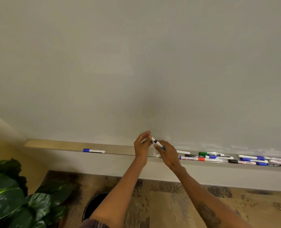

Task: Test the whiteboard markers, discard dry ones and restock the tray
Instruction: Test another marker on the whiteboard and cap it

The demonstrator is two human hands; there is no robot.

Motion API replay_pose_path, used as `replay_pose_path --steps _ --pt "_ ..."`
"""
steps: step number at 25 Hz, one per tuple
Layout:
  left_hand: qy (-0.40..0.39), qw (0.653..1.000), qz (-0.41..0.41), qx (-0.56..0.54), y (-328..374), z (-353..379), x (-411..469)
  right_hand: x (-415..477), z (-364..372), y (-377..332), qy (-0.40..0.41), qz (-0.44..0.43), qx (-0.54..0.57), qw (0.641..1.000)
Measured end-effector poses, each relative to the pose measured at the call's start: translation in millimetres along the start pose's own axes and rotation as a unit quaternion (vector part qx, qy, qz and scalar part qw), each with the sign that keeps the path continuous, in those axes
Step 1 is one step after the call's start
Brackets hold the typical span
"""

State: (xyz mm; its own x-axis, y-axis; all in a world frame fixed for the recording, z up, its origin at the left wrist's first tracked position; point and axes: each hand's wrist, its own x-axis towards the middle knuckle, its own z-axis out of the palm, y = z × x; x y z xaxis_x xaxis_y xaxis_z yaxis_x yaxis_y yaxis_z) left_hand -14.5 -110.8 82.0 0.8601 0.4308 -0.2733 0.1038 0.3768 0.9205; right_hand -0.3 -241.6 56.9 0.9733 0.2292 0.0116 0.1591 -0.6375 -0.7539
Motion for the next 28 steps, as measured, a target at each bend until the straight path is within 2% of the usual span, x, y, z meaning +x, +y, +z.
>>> replay_pose_path --steps 5,8,10,13,18,22,26,28 --pt "-0.046 0.998 0.031 0.011 29 30 -17 -4 -28 -34 0.018 -0.048 0.035 0.998" --pt "-0.095 0.995 0.036 -0.003 45 46 -29 -6 -47 -54 0.066 -0.05 0.005 0.997" --pt "-0.114 0.993 0.038 -0.013 57 56 -34 -4 -57 -64 0.094 -0.068 0.04 0.992" --pt "-0.11 0.992 0.069 0.001 74 72 -39 -2 -74 -78 0.125 -0.094 0.086 0.984" --pt "-0.087 0.989 0.117 0.02 107 102 -49 1 -106 -110 0.193 -0.098 0.03 0.976" --pt "-0.111 0.982 0.152 -0.017 139 117 -55 8 -125 -124 0.223 -0.099 0.021 0.97" --pt "-0.128 0.966 0.221 -0.044 176 128 -62 12 -144 -140 0.259 -0.12 0.081 0.955" --pt "-0.125 0.949 0.284 -0.052 200 131 -64 11 -156 -152 0.272 -0.149 0.126 0.942"
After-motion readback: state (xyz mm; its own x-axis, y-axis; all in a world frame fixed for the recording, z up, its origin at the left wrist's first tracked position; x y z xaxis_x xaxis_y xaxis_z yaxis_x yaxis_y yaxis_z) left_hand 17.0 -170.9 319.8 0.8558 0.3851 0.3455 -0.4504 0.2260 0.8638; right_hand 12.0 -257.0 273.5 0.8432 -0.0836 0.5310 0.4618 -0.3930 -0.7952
